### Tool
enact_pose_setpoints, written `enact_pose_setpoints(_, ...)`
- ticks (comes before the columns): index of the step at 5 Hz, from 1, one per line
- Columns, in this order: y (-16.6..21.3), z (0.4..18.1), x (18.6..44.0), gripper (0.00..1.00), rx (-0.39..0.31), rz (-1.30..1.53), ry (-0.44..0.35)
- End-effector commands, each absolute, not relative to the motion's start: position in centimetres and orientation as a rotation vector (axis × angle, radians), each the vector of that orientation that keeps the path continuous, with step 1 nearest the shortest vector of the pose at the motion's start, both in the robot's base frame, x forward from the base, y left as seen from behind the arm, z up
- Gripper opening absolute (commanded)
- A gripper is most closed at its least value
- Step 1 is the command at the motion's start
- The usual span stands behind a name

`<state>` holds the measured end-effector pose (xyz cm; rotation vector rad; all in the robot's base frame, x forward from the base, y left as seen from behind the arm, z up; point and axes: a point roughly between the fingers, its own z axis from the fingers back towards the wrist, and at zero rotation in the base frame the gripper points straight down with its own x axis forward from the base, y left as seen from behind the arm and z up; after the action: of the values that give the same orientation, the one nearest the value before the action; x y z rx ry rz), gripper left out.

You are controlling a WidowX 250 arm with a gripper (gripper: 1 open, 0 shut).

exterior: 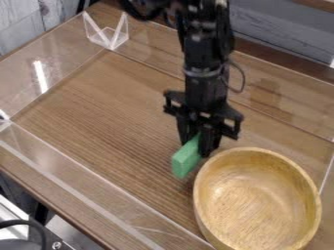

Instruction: Put the green block in the brown bowl

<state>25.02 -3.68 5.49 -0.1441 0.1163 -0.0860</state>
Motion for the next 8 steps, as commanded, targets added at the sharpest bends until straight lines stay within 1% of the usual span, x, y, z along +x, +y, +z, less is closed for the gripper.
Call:
enact_pose_setpoints(1, -2.9, 12.1, 26.2, 0.0, -0.145, -0.044, 0.011)
enact_pose_setpoints(2, -0.8, 17.2, 26.6, 0.0, -0.134, 0.031, -0.036)
enact_pose_setpoints(3, 3.6, 19.5, 26.4, 0.0, -0.12, 0.06, -0.071)
enact_pose_setpoints(4, 8.6, 20.2, 26.7, 0.0, -0.106, 0.071, -0.09)
enact_pose_setpoints(5, 12.5, 19.0, 27.4, 0.0, -0.094, 0.092, -0.106)
enact_pose_setpoints(6, 13.4, 16.7, 27.2, 0.0, -0.09, 0.083, -0.107)
enact_pose_setpoints(7, 14.0, 14.6, 27.2, 0.0, -0.082, 0.082, -0.091)
enact_pose_setpoints(8, 13.4, 13.7, 27.9, 0.0, -0.079, 0.06, -0.086)
